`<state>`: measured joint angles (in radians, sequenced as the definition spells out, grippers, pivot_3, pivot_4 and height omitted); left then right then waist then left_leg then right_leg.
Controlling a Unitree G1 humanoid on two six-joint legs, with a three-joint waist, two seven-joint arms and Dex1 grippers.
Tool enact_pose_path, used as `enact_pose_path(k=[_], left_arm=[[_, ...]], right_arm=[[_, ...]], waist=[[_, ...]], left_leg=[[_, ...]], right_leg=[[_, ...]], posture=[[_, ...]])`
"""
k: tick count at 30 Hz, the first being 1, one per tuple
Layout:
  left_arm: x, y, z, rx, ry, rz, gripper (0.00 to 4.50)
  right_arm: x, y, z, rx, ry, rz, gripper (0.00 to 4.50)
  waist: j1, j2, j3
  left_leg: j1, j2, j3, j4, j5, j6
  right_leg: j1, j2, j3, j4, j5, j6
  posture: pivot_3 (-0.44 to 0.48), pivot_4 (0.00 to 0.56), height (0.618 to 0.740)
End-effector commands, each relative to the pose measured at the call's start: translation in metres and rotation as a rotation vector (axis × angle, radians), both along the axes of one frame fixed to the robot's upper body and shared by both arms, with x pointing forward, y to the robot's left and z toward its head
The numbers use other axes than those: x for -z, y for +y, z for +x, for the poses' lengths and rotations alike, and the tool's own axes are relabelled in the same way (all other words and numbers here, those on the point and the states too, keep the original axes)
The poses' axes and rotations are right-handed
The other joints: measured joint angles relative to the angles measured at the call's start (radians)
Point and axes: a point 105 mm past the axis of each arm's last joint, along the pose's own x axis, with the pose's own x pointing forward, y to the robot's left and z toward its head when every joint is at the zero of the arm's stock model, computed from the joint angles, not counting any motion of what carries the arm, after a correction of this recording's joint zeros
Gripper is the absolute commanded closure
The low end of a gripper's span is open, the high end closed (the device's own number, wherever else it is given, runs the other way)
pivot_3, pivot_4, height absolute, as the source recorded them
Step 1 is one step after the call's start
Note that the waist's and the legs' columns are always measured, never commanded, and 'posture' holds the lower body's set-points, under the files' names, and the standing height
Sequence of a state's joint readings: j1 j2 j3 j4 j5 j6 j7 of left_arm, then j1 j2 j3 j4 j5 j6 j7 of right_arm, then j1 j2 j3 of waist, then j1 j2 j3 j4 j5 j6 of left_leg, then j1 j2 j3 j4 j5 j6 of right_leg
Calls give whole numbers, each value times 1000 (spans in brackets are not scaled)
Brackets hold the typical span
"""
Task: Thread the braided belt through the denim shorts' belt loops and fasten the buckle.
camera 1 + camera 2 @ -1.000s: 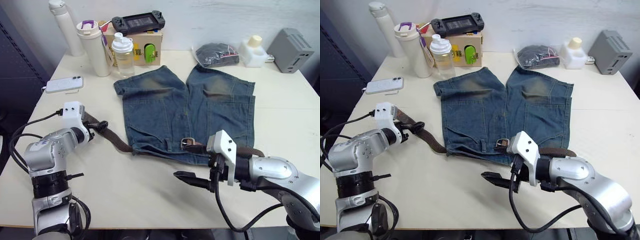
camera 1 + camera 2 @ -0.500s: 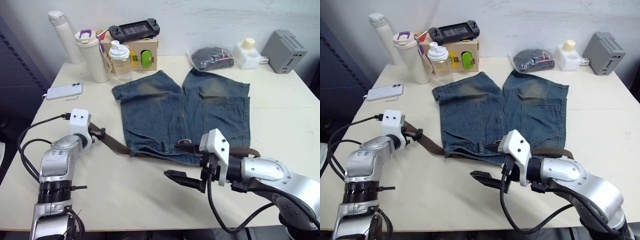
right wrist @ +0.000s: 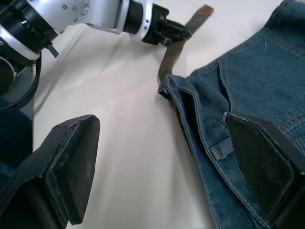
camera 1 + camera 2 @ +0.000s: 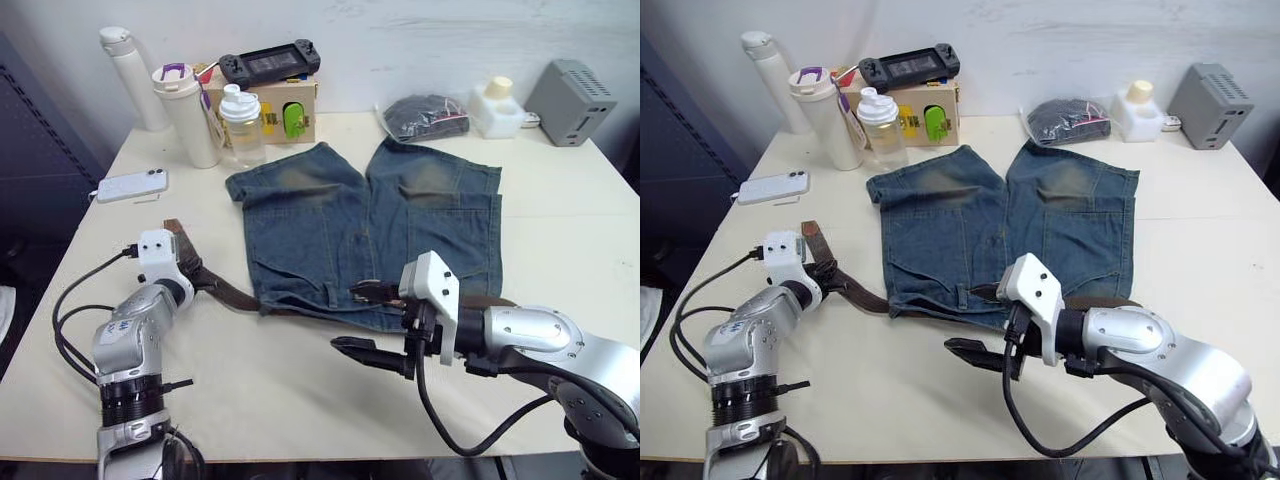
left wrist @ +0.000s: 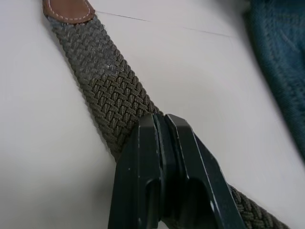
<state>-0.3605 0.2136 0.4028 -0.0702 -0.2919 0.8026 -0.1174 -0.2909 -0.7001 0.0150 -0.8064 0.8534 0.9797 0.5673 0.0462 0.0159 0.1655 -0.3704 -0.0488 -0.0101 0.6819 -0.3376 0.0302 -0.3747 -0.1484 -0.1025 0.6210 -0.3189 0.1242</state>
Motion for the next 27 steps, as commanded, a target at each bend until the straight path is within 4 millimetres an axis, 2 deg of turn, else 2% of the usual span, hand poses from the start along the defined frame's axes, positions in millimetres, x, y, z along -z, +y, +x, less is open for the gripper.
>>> enact_pose_path(k=[1,2,4,9,16,20,24,27], left_arm=[[-43,-31,-5,190,-250,27,4479],[-55,-36,-9,235,-304,50,4479],[-67,-45,-18,318,-374,97,4479],[-84,-68,-41,536,-491,219,4479],[-77,-84,-59,759,-463,261,4479],[-79,-105,-73,885,-477,179,4479],[-84,-119,-80,962,-502,174,4479],[-88,-121,-83,997,-504,168,4479]], right_arm=[[-13,-5,8,37,-76,14,0],[-15,-6,10,47,-83,18,0],[-16,-7,11,56,-88,24,0],[-16,-14,21,107,-117,1,0],[-15,-18,30,140,-149,-38,0],[-15,-19,32,146,-169,-65,0],[-10,-13,46,194,-305,-155,0],[0,-5,58,238,-437,-232,0]], waist=[[8,-10,6],[8,-17,11],[7,-22,13],[3,-20,14],[2,-17,17],[2,-17,18],[2,-16,19],[-4,-16,19]], left_leg=[[-1,0,-1,0,0,0],[-2,0,-2,1,0,-1],[-5,0,-5,1,0,-3],[-6,0,-5,0,0,-1],[-6,1,-5,0,0,0],[-6,1,-5,0,0,0],[-6,1,-5,0,0,0],[-6,2,-5,0,0,0]], right_leg=[[0,0,0,0,0,0],[0,0,0,0,0,0],[-2,0,0,-1,0,-1],[-2,1,-1,-5,0,-1],[-1,2,-2,-7,0,-1],[-1,1,-2,-7,0,-1],[-1,2,-2,-7,0,-1],[-1,3,-2,-7,0,-1]], posture=[[0,150,690],[0,150,690],[0,150,690],[0,150,690],[0,150,690],[0,150,690],[0,150,690],[0,150,690]])
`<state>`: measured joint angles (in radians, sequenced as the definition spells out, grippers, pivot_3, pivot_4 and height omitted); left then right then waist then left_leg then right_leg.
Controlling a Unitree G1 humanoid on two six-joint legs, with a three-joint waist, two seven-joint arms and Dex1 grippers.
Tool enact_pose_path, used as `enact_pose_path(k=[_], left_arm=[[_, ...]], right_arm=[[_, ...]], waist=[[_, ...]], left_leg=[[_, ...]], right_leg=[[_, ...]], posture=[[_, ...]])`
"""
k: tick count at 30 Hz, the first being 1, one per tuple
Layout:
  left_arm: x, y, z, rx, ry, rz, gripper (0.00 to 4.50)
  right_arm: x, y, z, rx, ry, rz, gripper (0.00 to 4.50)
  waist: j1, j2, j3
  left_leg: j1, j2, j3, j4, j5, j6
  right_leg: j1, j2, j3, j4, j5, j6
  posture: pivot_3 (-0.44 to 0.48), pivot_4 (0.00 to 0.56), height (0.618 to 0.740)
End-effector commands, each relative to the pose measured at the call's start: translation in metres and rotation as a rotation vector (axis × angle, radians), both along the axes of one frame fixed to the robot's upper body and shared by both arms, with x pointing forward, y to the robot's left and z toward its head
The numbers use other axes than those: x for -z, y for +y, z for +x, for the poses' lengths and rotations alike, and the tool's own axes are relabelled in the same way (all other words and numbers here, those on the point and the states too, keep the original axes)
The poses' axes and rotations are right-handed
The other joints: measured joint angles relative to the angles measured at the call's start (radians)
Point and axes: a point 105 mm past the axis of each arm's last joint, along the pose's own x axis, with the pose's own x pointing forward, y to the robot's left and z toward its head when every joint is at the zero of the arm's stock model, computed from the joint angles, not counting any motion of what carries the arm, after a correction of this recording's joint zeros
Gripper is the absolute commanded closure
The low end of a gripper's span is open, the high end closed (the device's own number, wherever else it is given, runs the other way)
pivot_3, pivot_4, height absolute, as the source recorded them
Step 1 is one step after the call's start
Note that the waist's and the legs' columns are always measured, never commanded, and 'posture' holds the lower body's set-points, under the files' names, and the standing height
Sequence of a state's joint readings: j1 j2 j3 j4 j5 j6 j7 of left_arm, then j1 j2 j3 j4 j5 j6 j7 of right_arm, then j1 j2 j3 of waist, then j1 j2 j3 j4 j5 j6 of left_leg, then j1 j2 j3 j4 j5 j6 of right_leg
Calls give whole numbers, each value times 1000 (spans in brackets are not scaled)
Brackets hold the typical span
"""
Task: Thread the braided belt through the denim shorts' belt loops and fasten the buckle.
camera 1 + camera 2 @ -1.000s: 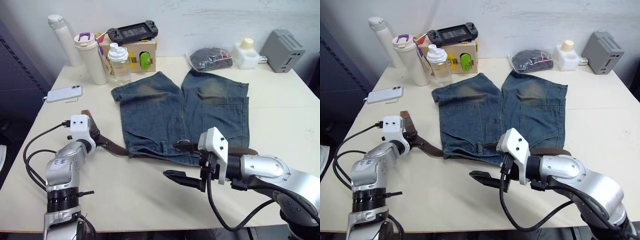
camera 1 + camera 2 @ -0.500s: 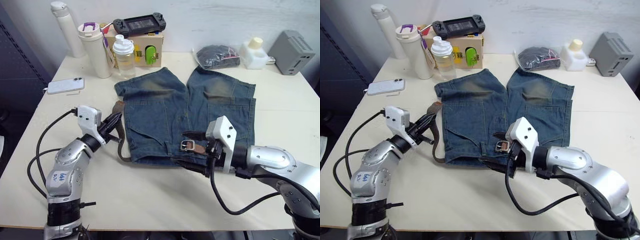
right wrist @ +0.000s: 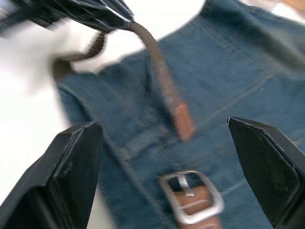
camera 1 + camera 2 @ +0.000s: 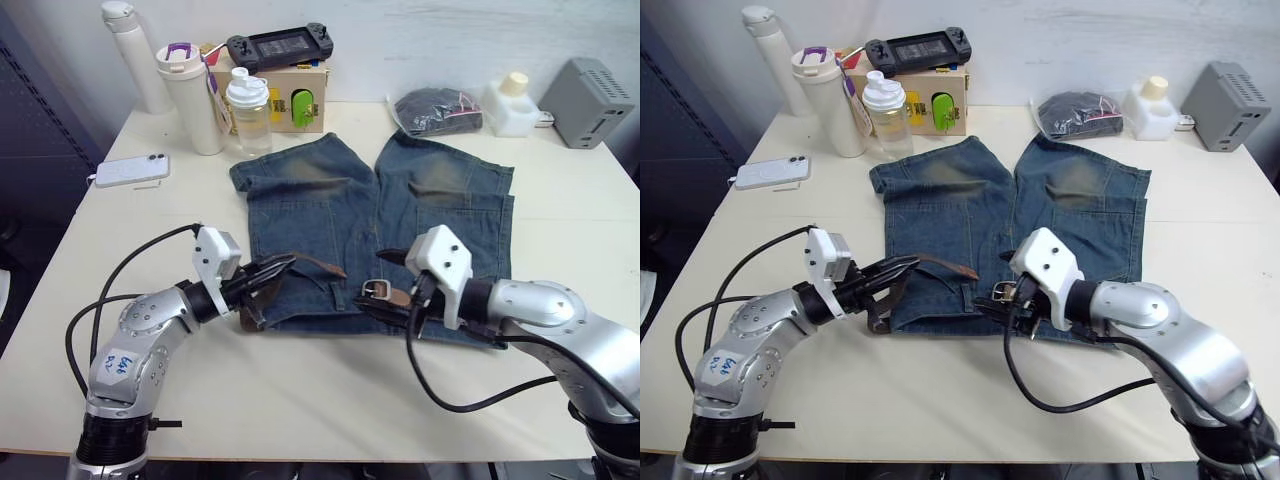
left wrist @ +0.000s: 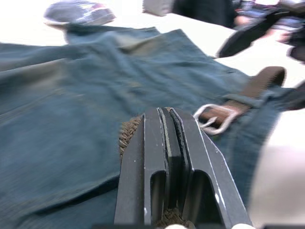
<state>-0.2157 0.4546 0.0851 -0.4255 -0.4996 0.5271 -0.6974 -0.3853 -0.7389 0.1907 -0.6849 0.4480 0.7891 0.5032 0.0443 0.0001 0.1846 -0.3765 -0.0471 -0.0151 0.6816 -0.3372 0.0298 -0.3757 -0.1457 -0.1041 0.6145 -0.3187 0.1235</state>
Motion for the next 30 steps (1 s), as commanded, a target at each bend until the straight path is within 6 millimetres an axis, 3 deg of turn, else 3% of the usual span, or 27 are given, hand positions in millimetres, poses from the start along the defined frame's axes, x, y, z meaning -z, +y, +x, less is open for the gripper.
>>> enact_pose_path(k=[1,7,15,18,24,25,30], left_arm=[[-16,-7,-11,77,-48,-1,4479],[-25,-11,-22,145,-47,-14,4479],[-21,-4,-22,126,-25,8,4479],[-19,1,-18,96,-19,7,4500],[-15,-5,-21,122,-20,12,4500],[-15,-6,-22,128,-22,6,4500],[-17,-3,-20,112,-20,-15,4500]], right_arm=[[6,13,6,16,-156,-74,0],[12,30,17,102,-211,0,0],[7,22,31,219,-251,46,0],[5,16,26,228,-256,40,1198],[2,17,14,189,-282,3,4185],[2,18,13,185,-279,6,4431],[4,18,14,188,-282,-11,4431]], waist=[[-3,0,0],[-19,1,1],[-20,3,3],[-20,4,3],[-21,5,4],[-21,5,4],[-21,5,4]], left_leg=[[0,0,0,0,0,0],[0,0,0,0,1,-1],[0,0,-1,0,1,-1],[0,1,-1,0,1,-1],[0,3,-1,0,1,-2],[0,3,-1,0,1,-2],[0,4,-1,0,0,-2]], right_leg=[[0,0,0,0,0,0],[0,1,0,4,0,0],[0,7,0,6,0,0],[0,9,0,6,0,0],[0,11,1,5,0,-1],[0,11,1,5,0,-1],[-1,12,1,6,-1,-2]], posture=[[0,150,690],[0,150,690],[0,150,690],[0,150,690],[0,150,690],[0,150,690],[0,150,690]])
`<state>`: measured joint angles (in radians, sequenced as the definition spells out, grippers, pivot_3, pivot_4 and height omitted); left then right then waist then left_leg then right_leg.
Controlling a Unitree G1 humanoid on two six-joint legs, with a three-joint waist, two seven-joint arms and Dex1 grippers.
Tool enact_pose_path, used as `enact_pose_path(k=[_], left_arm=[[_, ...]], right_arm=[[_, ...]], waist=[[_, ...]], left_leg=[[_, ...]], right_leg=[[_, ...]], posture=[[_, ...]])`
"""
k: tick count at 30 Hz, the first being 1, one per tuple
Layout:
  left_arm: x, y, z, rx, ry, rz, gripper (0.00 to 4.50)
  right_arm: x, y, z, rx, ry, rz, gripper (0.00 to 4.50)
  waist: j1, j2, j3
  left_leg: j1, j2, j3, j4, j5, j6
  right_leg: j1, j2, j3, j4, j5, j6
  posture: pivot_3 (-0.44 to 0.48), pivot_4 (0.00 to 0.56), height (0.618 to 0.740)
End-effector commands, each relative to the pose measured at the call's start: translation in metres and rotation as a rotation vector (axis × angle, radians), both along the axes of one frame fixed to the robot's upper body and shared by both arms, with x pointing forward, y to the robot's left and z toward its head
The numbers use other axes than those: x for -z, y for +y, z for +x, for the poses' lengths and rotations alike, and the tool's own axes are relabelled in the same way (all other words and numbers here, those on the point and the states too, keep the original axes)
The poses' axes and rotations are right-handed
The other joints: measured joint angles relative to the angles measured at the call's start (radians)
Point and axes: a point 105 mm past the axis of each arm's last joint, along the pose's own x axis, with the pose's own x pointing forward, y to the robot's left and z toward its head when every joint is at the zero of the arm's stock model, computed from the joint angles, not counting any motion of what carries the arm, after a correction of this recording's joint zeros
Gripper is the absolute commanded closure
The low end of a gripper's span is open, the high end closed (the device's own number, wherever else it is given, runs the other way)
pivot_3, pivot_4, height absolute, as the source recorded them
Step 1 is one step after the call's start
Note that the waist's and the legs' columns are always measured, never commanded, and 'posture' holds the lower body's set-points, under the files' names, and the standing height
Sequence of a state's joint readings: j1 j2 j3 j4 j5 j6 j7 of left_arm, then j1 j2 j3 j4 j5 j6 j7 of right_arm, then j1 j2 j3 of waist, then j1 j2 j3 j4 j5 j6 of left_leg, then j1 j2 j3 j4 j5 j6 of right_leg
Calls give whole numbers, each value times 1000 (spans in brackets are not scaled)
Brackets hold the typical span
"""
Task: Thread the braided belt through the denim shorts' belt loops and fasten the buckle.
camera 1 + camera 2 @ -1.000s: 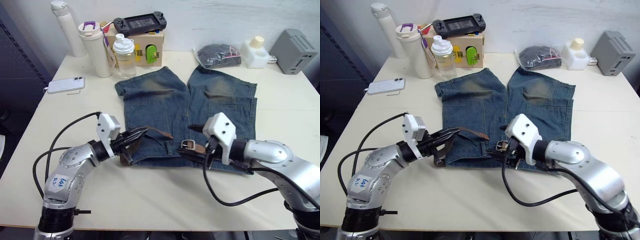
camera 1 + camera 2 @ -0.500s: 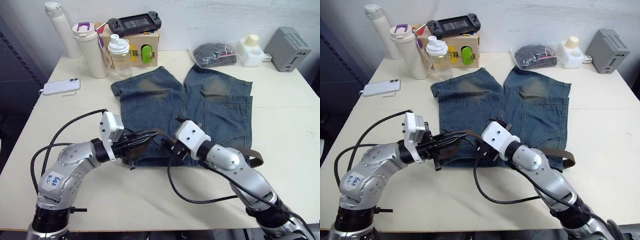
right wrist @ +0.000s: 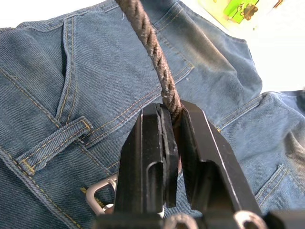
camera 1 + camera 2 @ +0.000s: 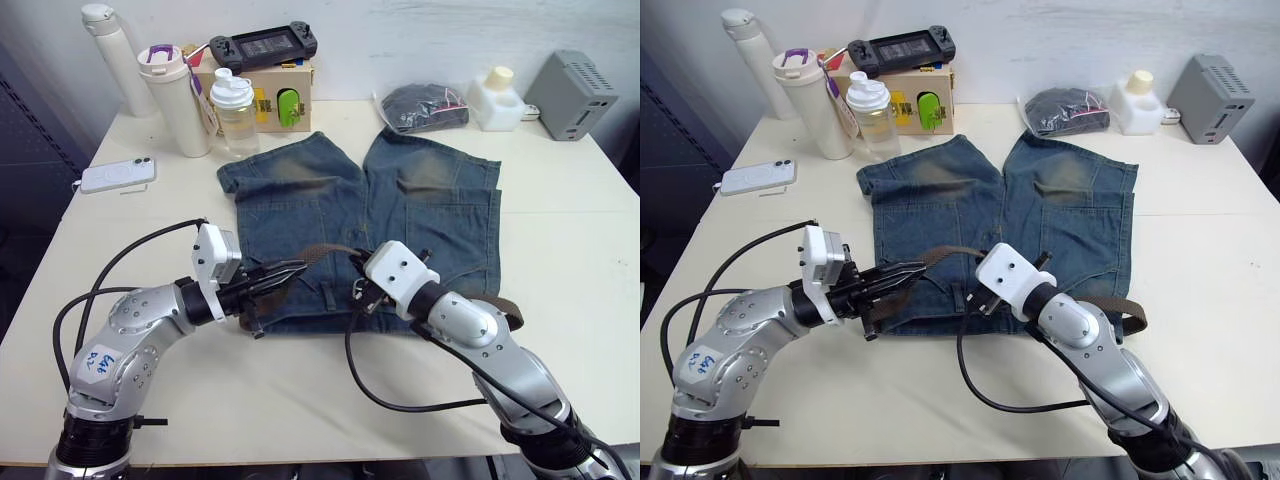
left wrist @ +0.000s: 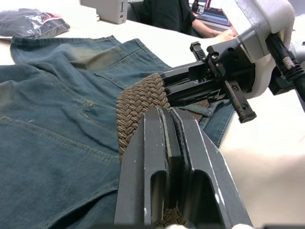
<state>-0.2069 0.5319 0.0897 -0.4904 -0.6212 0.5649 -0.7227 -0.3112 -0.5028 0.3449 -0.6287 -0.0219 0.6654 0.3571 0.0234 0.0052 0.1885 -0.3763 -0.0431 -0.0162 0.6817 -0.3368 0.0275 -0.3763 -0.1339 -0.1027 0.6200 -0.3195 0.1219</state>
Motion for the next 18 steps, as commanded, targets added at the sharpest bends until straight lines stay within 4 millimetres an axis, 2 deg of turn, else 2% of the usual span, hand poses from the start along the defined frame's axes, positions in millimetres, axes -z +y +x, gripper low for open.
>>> enact_pose_path(k=[1,4,5,6,7,10,14,18], left_arm=[[-5,3,-2,3,-10,-17,4500],[-1,11,0,-10,17,19,4500],[0,15,0,-15,19,45,3733],[-1,19,1,-22,20,65,3559],[-2,22,1,-28,19,78,3013],[-26,29,-5,-2,3,61,1877],[-55,23,-20,88,45,-57,1877],[-65,3,-71,389,326,-308,1877]], right_arm=[[-14,0,-4,-12,-71,-13,4431],[-15,-5,-3,-6,-95,-61,4431],[-14,-6,-3,-10,-97,-75,4500],[-14,-6,-3,-14,-99,-85,4500],[-14,-6,-3,-17,-100,-92,4500],[-14,-1,-1,-25,-91,-92,4500],[-16,5,2,-34,-95,-89,4500],[-16,12,9,-33,-115,-111,4500]], waist=[[0,0,0],[0,0,0],[0,0,0],[0,0,0],[0,0,0],[-1,1,1],[-1,1,1],[-7,1,1]], left_leg=[[0,0,0,0,0,0],[0,0,0,0,0,0],[0,0,0,0,0,0],[0,0,0,0,0,0],[0,0,0,0,0,0],[0,1,0,0,0,0],[0,2,-1,0,0,-1],[0,2,-1,0,-1,-1]], right_leg=[[0,0,0,0,0,0],[0,0,0,0,0,0],[0,0,0,0,0,0],[0,0,0,0,0,0],[0,0,0,0,0,0],[0,0,0,0,-1,-1],[0,0,0,0,-1,-1],[0,-4,1,0,-1,-1]], posture=[[0,150,690],[0,150,690],[0,150,690],[0,150,690],[0,150,690],[0,150,690],[0,150,690],[0,150,690]])
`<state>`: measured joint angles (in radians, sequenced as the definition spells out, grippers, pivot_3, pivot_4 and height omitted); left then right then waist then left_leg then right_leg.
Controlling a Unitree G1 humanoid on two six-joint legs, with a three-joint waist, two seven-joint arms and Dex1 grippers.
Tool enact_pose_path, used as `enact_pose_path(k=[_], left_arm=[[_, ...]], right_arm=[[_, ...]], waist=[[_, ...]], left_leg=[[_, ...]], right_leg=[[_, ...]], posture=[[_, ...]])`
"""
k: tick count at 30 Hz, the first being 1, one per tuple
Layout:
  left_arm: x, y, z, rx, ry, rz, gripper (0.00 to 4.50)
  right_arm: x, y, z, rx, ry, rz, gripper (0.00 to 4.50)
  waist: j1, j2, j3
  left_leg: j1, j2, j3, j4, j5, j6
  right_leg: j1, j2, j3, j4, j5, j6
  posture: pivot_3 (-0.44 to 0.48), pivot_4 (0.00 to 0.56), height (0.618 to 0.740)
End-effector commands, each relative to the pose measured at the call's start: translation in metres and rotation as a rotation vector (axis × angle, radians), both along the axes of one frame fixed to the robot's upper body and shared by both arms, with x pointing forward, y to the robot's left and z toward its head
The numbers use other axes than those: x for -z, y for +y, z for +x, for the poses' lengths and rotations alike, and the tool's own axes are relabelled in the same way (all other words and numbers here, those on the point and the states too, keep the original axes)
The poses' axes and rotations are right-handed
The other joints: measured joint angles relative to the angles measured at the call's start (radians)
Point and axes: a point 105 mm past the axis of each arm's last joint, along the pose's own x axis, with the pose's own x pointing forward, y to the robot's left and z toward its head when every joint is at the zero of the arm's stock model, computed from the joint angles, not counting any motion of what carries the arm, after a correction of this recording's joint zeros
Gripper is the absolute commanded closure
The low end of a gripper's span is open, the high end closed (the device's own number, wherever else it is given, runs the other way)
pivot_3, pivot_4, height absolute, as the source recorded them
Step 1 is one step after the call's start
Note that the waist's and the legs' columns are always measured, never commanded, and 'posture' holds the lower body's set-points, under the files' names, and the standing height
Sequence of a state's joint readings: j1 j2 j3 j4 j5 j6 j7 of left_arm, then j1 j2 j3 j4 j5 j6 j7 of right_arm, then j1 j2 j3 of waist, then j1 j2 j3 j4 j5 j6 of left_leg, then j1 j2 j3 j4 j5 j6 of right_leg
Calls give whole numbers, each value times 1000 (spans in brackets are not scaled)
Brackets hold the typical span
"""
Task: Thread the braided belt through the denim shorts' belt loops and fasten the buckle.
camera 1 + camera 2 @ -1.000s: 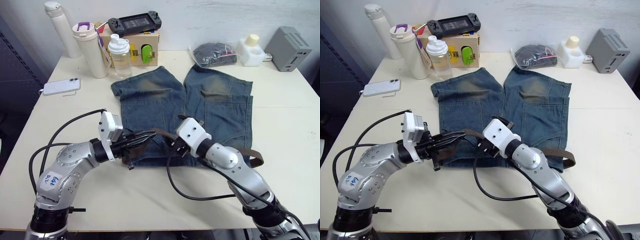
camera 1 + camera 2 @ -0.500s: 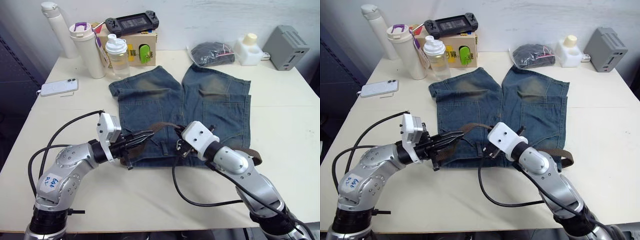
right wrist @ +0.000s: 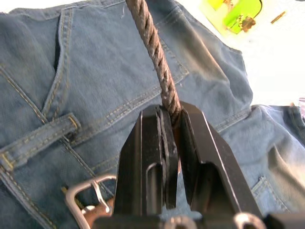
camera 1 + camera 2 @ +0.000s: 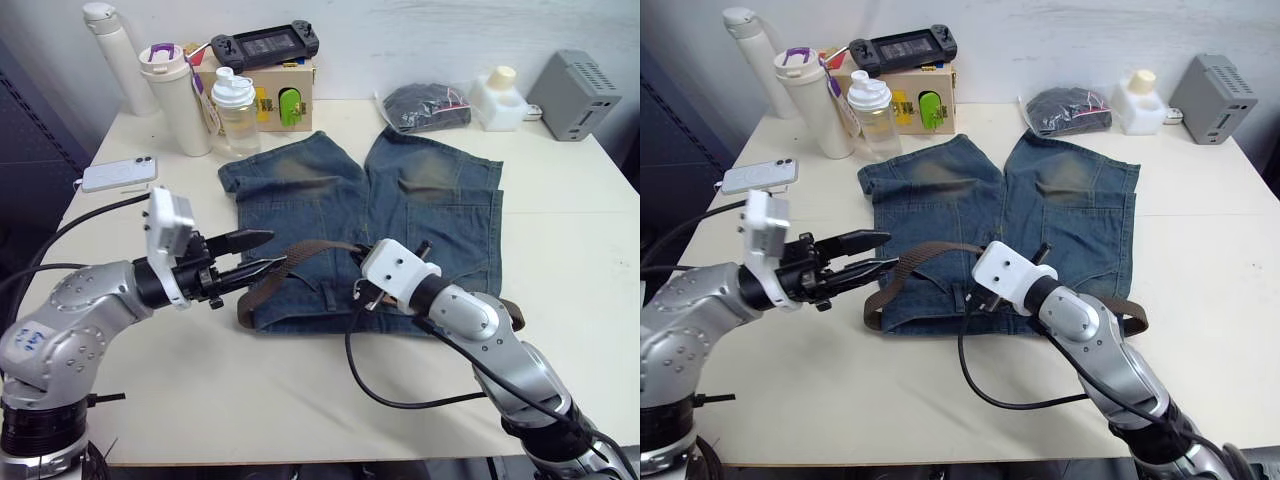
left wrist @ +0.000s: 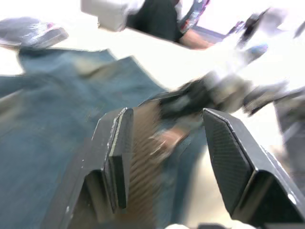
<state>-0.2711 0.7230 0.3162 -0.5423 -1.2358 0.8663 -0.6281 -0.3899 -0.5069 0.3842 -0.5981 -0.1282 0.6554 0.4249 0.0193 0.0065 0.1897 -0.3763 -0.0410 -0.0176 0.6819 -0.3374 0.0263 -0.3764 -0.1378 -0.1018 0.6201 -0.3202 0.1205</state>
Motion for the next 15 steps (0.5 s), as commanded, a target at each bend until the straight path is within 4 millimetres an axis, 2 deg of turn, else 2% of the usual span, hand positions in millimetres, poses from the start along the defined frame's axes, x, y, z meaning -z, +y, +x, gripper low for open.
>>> enact_pose_path(k=[1,3,4,9,11,13,15], left_arm=[[-10,-16,-46,245,213,-182,1877],[7,-17,-57,272,419,-238,1877],[18,-17,-56,250,516,-269,1877],[74,-23,-28,-27,852,-386,1877],[82,-32,-19,-76,907,-417,1877],[84,-36,-2,-152,947,-492,1877],[76,-37,16,-200,959,-607,1877]], right_arm=[[-7,5,4,0,-51,-10,4500],[-9,6,9,16,-75,-15,4500],[-10,6,10,23,-87,-20,4500],[-13,5,14,53,-139,-34,4500],[-16,4,15,63,-159,-36,4500],[-17,4,15,64,-178,-45,4500],[-16,3,13,59,-198,-68,4500]], waist=[[-8,0,0],[-18,0,0],[-21,1,1],[-9,2,1],[2,2,1],[8,2,1],[10,2,1]], left_leg=[[0,0,0,0,0,0],[0,0,0,0,0,0],[1,0,0,0,0,0],[2,-1,0,0,0,0],[2,-2,0,1,0,0],[2,-3,1,1,0,0],[2,-4,0,1,0,0]], right_leg=[[0,-1,0,0,0,0],[0,-2,-1,0,0,-1],[1,-2,-1,1,-1,-1],[1,-1,0,2,-1,-2],[0,4,1,1,-1,-2],[0,3,1,1,-1,-2],[0,4,2,2,-1,-2]], posture=[[0,150,690],[0,150,690],[0,150,690],[0,150,690],[0,150,690],[0,150,690],[0,150,690]])
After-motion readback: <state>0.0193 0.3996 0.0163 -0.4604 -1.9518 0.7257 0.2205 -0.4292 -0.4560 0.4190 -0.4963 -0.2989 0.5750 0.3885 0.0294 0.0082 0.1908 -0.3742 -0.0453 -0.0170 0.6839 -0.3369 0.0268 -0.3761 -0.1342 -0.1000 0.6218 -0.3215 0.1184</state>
